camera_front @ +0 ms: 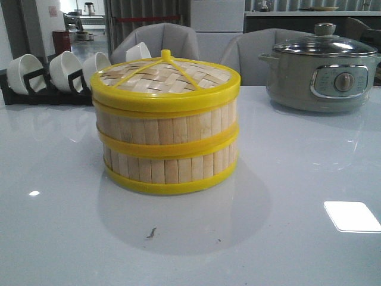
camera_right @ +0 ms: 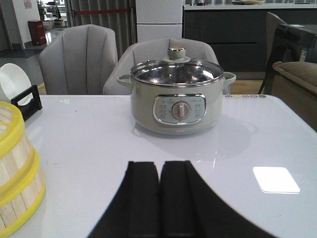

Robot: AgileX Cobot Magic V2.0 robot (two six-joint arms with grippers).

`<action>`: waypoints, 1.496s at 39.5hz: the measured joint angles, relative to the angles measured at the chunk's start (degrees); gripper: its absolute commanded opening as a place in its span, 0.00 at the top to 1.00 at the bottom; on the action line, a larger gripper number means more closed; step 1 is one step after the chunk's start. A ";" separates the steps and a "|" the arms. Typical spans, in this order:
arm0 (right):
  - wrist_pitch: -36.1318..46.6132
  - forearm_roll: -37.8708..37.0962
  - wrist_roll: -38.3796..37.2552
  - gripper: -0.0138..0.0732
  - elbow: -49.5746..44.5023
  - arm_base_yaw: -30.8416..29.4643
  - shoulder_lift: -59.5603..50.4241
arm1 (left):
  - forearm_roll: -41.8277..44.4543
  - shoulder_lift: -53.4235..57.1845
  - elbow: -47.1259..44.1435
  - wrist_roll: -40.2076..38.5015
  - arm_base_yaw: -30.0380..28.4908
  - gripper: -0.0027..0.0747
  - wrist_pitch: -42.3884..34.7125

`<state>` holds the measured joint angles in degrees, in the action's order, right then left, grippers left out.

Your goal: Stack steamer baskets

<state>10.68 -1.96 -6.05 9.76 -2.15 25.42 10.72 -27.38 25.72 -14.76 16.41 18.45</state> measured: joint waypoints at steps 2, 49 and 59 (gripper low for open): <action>0.00 0.00 0.00 0.78 0.00 0.00 0.00 | 1.05 0.00 0.00 0.00 0.00 0.85 0.00; 0.00 0.00 0.00 0.78 0.00 0.00 0.00 | -0.19 27.62 -26.04 0.00 -12.65 0.85 -8.74; 0.00 0.00 0.00 0.78 0.00 0.00 0.00 | -0.19 27.62 -26.04 0.00 -12.65 0.85 -8.74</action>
<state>10.68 -1.96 -6.05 9.76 -2.15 25.42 10.53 0.24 -0.32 -14.76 3.76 9.71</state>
